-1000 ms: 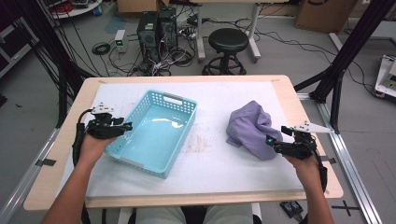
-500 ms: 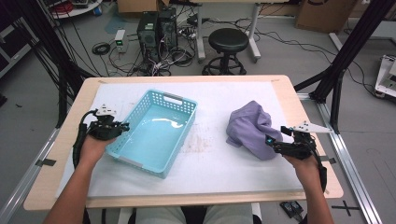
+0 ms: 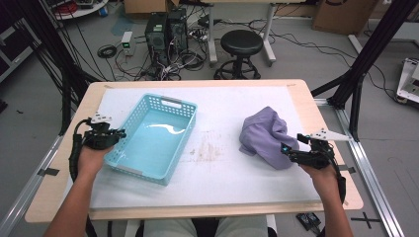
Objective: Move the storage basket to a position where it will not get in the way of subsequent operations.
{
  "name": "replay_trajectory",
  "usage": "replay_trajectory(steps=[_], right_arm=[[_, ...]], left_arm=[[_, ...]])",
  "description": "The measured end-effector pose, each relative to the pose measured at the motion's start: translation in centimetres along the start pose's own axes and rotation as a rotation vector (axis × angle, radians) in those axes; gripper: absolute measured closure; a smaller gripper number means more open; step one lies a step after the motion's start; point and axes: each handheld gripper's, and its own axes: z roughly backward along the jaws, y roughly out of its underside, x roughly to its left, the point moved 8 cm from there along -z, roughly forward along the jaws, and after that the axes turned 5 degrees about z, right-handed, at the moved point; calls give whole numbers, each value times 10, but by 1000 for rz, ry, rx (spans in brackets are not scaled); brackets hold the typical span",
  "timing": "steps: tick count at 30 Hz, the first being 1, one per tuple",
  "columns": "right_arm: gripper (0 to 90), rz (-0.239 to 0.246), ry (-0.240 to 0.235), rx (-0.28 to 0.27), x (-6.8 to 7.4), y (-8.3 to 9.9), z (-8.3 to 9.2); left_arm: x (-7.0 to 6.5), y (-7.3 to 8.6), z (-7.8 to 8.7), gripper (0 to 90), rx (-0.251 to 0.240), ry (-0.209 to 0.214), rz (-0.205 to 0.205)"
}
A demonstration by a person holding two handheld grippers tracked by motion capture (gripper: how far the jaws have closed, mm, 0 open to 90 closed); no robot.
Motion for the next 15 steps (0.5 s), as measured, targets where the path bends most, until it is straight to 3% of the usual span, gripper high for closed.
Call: replay_trajectory(steps=[8, 15], right_arm=[[210, 0, 1, 1, 0, 1, -1], [210, -2, 0, 6, 0, 2, -1]], left_arm=[[44, 11, 16, 822, -17, -120, 107], [65, 15, 23, 818, -28, -175, 142]])
